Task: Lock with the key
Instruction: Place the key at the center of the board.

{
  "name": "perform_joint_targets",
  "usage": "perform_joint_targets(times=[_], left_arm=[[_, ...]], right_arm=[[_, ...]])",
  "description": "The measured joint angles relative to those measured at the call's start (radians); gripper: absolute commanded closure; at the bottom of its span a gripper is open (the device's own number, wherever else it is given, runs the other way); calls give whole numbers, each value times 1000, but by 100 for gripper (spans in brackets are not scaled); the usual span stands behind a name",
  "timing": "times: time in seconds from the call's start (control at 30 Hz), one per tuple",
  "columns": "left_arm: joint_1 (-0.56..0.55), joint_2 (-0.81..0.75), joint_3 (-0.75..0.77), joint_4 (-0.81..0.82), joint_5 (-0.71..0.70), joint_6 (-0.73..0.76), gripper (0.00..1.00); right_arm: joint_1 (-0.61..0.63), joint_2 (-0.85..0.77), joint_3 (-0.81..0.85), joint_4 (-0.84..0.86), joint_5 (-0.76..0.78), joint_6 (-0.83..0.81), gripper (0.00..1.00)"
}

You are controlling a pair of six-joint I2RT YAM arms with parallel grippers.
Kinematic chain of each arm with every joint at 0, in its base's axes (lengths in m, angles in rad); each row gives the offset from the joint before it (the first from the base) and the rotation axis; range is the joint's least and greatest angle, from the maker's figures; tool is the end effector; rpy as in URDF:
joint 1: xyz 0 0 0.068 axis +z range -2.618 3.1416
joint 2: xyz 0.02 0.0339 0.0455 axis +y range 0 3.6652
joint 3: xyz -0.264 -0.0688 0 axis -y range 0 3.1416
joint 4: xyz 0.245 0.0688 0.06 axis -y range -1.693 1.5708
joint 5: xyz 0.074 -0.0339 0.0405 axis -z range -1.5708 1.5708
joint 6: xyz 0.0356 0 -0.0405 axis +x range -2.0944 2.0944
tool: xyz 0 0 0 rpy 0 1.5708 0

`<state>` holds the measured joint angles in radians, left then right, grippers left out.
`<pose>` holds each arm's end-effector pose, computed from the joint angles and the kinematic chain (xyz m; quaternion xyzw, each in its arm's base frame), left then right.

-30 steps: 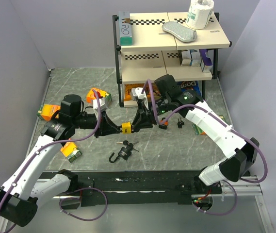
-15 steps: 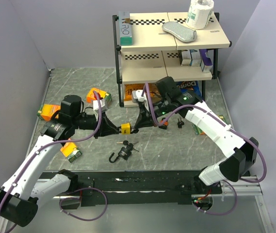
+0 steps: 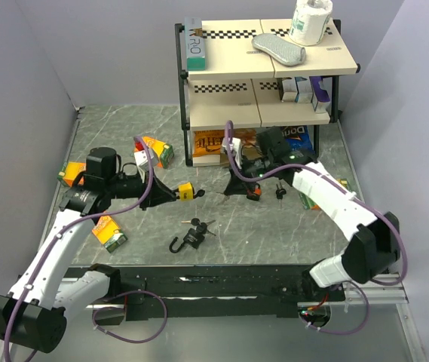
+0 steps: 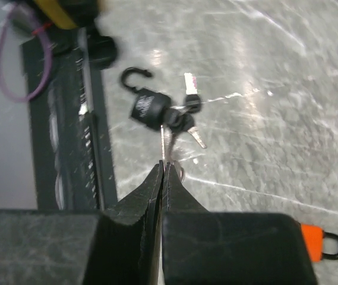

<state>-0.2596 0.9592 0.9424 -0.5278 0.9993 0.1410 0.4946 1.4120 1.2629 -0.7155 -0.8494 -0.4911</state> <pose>0.1800 -0.0788 0.3372 0.3826 0.7026 -0.4422 0.4054 0.2450 0.1625 0.3229 -0.5300 0.6858 0.3872 0.3144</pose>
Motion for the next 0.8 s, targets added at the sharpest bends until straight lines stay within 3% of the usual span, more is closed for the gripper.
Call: perform_joint_targets(times=[0.37,0.67,0.77,0.8], left_arm=[[27,0,-95,55,-103,-87,99],[27,-14,-119,64,-150,-105,99],[27,-21,-127,64,-158,-104,99],[27,-21,-130,64,-160,-103,99]], right_arm=[[0,346,-61,267,226,318,100],[-3,499,-2,303,329,368,100],[-14,528,19,306,351,375,79],[-20,533,21,306,356,376,62]])
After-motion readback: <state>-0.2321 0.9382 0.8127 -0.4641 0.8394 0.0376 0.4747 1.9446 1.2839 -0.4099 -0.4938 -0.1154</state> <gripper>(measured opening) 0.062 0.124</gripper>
